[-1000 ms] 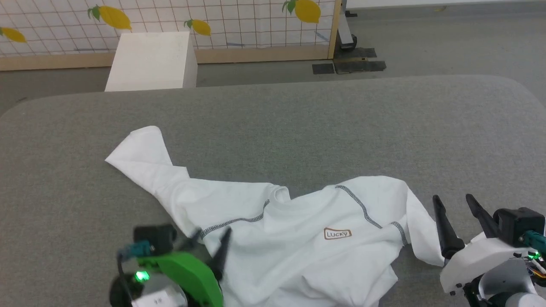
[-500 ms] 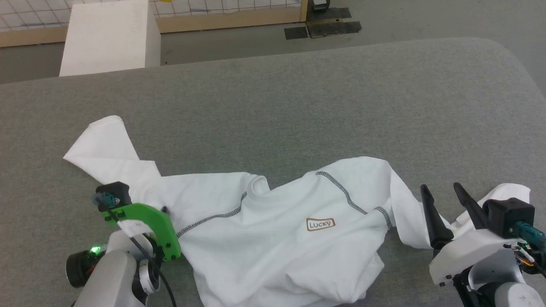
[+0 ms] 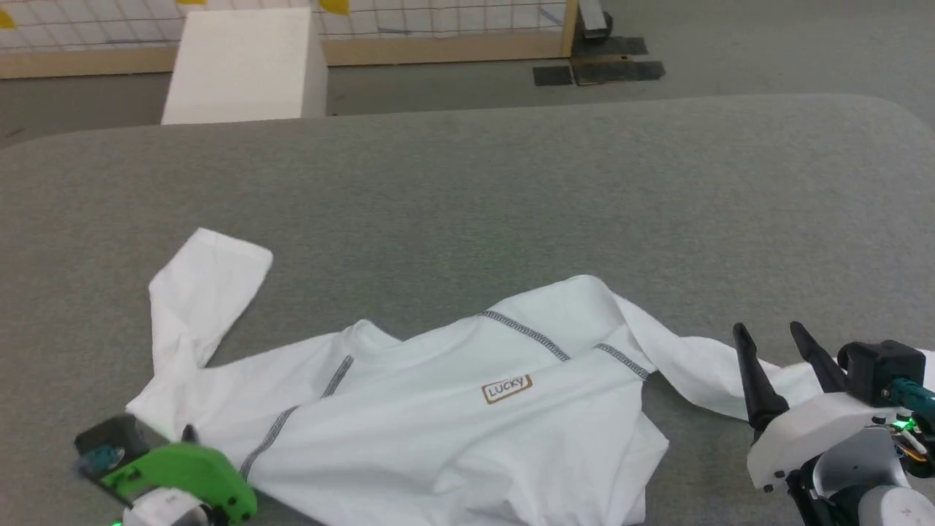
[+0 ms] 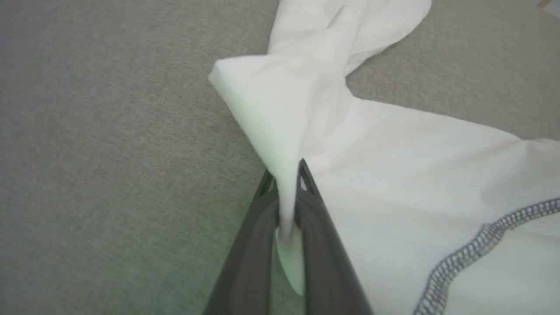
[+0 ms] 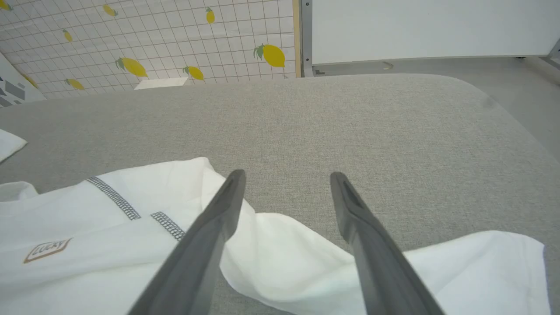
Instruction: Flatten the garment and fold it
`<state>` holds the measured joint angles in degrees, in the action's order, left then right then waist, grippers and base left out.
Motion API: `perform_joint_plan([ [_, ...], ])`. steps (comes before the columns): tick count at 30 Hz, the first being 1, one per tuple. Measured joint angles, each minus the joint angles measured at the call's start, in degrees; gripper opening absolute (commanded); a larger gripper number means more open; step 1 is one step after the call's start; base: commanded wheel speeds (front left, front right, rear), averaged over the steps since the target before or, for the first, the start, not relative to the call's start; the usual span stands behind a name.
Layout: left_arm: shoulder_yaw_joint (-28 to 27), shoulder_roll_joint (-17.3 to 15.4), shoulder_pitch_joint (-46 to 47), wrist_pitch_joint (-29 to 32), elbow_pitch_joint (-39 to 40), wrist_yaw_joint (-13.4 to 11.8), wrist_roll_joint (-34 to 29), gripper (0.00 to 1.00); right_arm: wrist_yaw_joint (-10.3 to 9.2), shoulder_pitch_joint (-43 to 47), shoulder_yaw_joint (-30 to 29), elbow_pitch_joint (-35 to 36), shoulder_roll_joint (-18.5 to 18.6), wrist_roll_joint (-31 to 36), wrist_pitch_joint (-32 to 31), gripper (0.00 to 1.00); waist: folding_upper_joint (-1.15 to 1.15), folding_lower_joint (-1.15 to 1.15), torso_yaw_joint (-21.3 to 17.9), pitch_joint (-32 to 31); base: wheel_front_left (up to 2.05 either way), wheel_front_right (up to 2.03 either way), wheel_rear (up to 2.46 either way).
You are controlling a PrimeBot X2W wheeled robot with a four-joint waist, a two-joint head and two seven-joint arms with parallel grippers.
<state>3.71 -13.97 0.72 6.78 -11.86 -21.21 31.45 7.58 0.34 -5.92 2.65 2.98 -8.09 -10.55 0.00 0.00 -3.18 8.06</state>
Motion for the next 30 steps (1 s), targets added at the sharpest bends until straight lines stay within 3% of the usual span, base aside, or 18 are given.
perform_joint_plan([
  [1,-0.53,0.05,-1.92,-0.53,1.34,-0.2,0.2,0.0,0.0,0.04,0.1,-0.43,0.01,0.01,-1.3,1.0,0.0,0.0,1.1,-0.31,0.0,0.0,0.0],
  [2,-0.77,0.12,-2.72,-0.85,1.75,-0.27,0.47,0.37,0.0,0.04,0.34,-0.6,0.0,0.04,-2.02,1.0,0.0,0.0,1.7,-0.45,0.0,0.0,0.0],
  [3,-0.9,0.19,-3.37,-1.4,2.22,-0.25,0.66,0.93,0.0,0.02,0.62,-0.81,0.0,0.16,-2.76,1.0,0.0,0.0,2.25,-0.55,0.0,0.0,0.0],
  [4,-1.11,0.46,-3.71,-2.26,2.76,-0.07,1.08,1.0,0.0,-0.04,0.85,-0.98,0.0,0.41,-3.23,1.0,0.0,0.0,2.67,-0.61,0.0,0.0,0.0],
  [13,-0.37,4.0,-1.6,-18.71,5.27,5.08,-0.12,1.0,0.0,-5.95,5.13,-7.66,0.16,4.25,-12.14,1.0,0.0,0.0,5.78,0.65,0.0,0.0,0.0],
  [19,0.09,5.66,1.68,-21.09,4.95,6.95,-3.14,1.0,0.0,-8.64,6.21,-13.74,1.6,5.95,-20.98,0.96,0.0,0.0,6.77,2.09,0.0,0.0,0.0],
  [20,0.15,6.09,1.82,-21.24,4.98,7.04,-4.04,1.0,0.0,-8.78,5.52,-14.3,1.62,6.54,-21.85,0.48,0.0,0.0,6.9,2.24,0.0,0.0,0.0],
  [22,0.25,6.66,2.09,-21.27,4.53,7.64,-4.71,1.0,0.01,-9.39,3.59,-14.54,1.56,7.75,-22.03,0.0,0.0,0.0,7.01,2.4,0.0,0.0,0.0],
  [30,0.59,7.23,2.37,-21.36,2.8,9.82,-6.59,1.0,0.01,-9.74,-9.56,-13.79,1.12,10.25,-20.93,0.0,0.0,0.0,6.11,0.87,0.0,0.0,0.0],
])
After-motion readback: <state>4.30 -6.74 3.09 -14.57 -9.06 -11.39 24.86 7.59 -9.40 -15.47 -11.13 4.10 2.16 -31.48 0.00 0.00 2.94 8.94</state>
